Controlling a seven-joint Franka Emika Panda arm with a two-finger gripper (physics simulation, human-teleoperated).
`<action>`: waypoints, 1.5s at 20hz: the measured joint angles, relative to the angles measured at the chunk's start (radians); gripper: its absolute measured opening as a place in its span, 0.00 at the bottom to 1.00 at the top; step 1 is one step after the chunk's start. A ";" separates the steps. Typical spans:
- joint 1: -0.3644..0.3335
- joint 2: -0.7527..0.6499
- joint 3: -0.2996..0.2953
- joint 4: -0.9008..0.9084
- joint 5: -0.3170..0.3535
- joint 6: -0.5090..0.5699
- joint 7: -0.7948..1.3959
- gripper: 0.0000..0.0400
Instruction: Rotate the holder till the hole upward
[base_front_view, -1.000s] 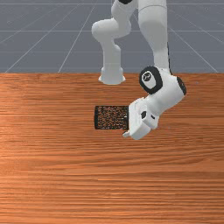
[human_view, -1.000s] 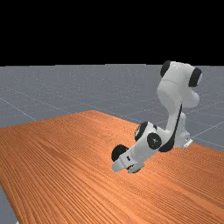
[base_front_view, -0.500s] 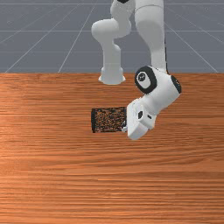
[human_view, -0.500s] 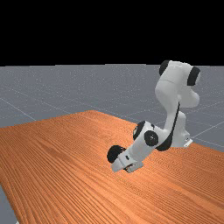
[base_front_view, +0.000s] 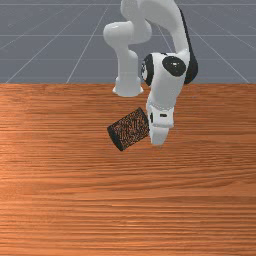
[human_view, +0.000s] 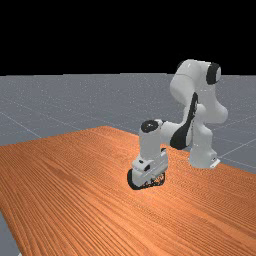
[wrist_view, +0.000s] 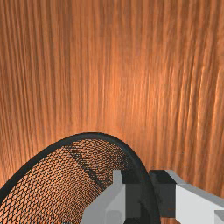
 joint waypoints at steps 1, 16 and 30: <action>-0.007 -0.024 -0.005 0.004 0.047 -0.038 -0.043 0.13; -0.385 -0.099 -0.135 -0.039 0.034 0.147 -0.654 0.11; -0.678 0.111 -0.061 0.340 0.308 -0.245 -0.968 0.10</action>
